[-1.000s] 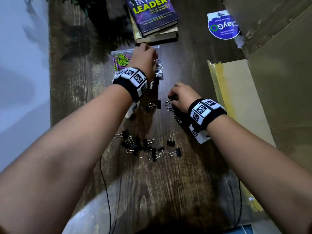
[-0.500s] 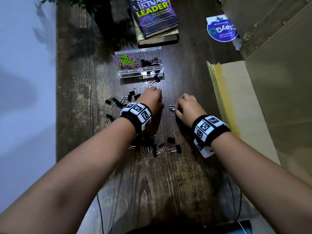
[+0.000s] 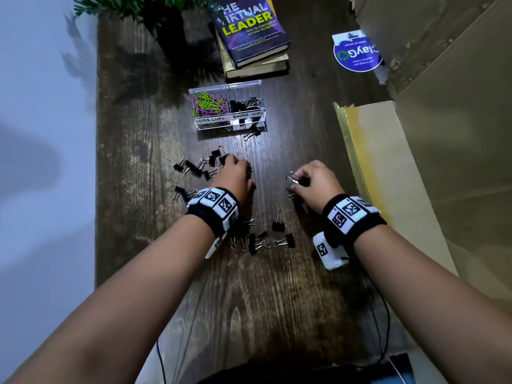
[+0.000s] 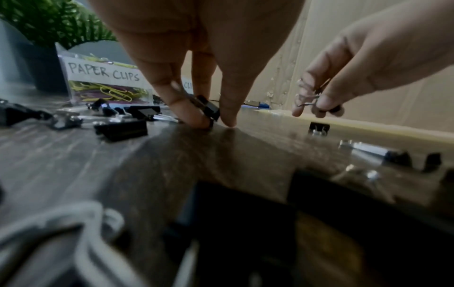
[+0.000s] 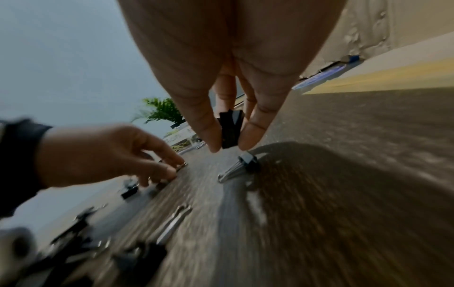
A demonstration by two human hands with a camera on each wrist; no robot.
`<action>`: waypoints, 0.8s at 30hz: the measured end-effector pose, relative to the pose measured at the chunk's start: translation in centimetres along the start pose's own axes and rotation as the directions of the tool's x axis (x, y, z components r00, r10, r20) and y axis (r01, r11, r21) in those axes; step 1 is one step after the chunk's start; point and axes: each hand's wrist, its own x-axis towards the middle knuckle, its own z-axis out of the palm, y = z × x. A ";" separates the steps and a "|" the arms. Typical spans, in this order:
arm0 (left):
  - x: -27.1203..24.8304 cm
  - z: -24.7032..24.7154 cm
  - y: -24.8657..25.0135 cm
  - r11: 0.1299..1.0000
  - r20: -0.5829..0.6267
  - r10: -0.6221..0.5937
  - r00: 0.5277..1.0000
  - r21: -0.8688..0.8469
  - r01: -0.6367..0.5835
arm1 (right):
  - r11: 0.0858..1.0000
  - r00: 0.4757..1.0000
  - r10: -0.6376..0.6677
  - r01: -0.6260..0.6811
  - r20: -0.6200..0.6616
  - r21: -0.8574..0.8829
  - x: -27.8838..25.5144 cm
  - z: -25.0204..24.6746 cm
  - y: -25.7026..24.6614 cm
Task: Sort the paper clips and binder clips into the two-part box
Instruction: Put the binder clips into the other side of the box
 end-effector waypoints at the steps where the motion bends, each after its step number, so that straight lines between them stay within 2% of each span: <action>1: 0.0 0.2 0.2 1.000 0.003 -0.010 1.000 0.014 0.010 | 1.000 1.000 -0.016 0.017 0.012 -0.019 -0.6 0.2 0.0; 4: 0.4 0.4 0.5 0.997 0.020 -0.034 0.999 0.066 0.033 | 0.985 0.994 -0.079 0.088 0.069 -0.148 -2.0 1.1 0.2; 7: 0.6 0.4 0.6 0.997 0.005 -0.035 0.999 0.072 0.035 | 0.962 0.988 -0.136 0.149 0.074 -0.231 -2.5 2.0 0.8; 14: 1.0 0.4 0.0 0.997 -0.021 -0.073 0.997 0.030 0.073 | 0.948 0.995 -0.100 0.091 -0.014 -0.304 -2.6 2.1 0.9; 20: 2.8 -2.5 1.1 0.988 -0.078 -0.116 0.990 -0.109 0.107 | 0.989 0.995 -0.086 0.092 0.058 -0.114 -0.8 1.8 0.3; 24: 6.2 -5.9 2.7 0.986 -0.174 -0.097 0.980 -0.155 0.070 | 0.988 0.998 0.055 -0.058 0.025 0.145 1.4 1.6 -1.1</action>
